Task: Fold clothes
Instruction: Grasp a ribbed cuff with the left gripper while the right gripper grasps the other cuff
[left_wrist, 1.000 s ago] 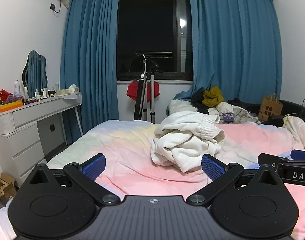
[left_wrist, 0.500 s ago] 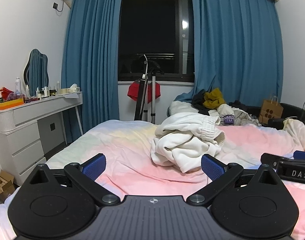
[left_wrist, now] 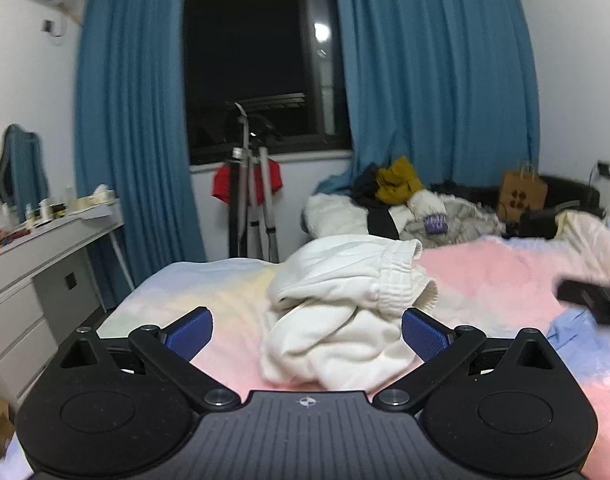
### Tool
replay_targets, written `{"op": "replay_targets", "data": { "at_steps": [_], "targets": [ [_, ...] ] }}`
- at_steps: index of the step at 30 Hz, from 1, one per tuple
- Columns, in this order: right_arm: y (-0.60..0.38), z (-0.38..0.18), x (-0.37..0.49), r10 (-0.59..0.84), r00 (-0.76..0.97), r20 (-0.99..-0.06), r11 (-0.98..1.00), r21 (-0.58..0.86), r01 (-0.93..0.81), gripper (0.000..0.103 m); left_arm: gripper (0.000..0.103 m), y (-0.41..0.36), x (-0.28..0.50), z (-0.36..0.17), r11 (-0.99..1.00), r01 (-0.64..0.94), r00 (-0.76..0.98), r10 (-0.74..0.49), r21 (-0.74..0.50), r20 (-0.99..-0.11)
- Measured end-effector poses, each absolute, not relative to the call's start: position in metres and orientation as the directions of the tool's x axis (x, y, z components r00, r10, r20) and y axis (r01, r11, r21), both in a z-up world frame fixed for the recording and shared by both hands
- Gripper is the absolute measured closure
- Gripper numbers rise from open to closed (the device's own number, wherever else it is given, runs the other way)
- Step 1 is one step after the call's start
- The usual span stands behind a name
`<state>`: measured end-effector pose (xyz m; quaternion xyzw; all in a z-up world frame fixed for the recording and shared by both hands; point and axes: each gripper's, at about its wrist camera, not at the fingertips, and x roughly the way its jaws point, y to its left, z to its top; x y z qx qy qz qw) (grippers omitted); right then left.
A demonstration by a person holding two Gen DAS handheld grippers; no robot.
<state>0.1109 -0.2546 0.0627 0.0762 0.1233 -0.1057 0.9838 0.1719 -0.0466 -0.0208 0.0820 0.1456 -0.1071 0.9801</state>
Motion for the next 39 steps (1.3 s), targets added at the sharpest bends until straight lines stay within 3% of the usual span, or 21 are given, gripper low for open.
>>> {"op": "replay_targets", "data": {
  "at_steps": [6, 10, 14, 17, 19, 26, 28, 29, 39],
  "targets": [
    [-0.277, 0.039, 0.135, -0.229, 0.942, -0.244, 0.965, 0.071, 0.253, 0.0, 0.005, -0.128, 0.272, -0.03, 0.906, 0.332, 0.92, -0.249, 0.262, -0.303],
    [-0.295, 0.027, 0.144, -0.226, 0.952, -0.205, 0.956, 0.141, 0.258, 0.0, 0.005, -0.189, 0.331, -0.039, 0.855, 0.374, 0.91, -0.263, 0.358, -0.321],
    [-0.312, 0.007, 0.162, -0.199, 0.948, -0.247, 0.945, 0.209, 0.253, 0.0, 0.014, -0.248, 0.378, -0.052, 0.806, 0.381, 0.91, -0.24, 0.454, -0.337],
    [-0.322, -0.005, 0.172, -0.199, 0.94, -0.278, 0.929, 0.253, 0.272, 0.0, 0.016, -0.282, 0.414, -0.067, 0.78, 0.385, 0.897, -0.19, 0.493, -0.399],
    [-0.328, -0.012, 0.177, -0.193, 0.936, -0.294, 0.915, 0.289, 0.28, 0.0, 0.02, -0.295, 0.434, -0.079, 0.766, 0.385, 0.882, -0.142, 0.515, -0.449],
    [-0.33, -0.03, 0.189, -0.172, 0.928, -0.332, 0.905, 0.319, 0.281, 0.0, 0.052, -0.304, 0.464, -0.103, 0.749, 0.335, 0.857, 0.01, 0.572, -0.514],
    [-0.327, -0.03, 0.188, -0.168, 0.931, -0.324, 0.907, 0.318, 0.275, 0.0, 0.061, -0.294, 0.453, -0.091, 0.778, 0.308, 0.875, -0.006, 0.547, -0.485],
    [-0.327, -0.03, 0.187, -0.165, 0.934, -0.317, 0.909, 0.319, 0.269, 0.0, 0.08, -0.288, 0.447, -0.081, 0.8, 0.291, 0.879, -0.008, 0.524, -0.476],
    [-0.315, -0.024, 0.177, -0.041, 0.972, -0.231, 0.902, 0.41, 0.136, 0.0, 0.088, -0.146, 0.342, 0.049, 0.951, 0.178, 0.929, -0.078, 0.252, -0.362]
  ]
}}
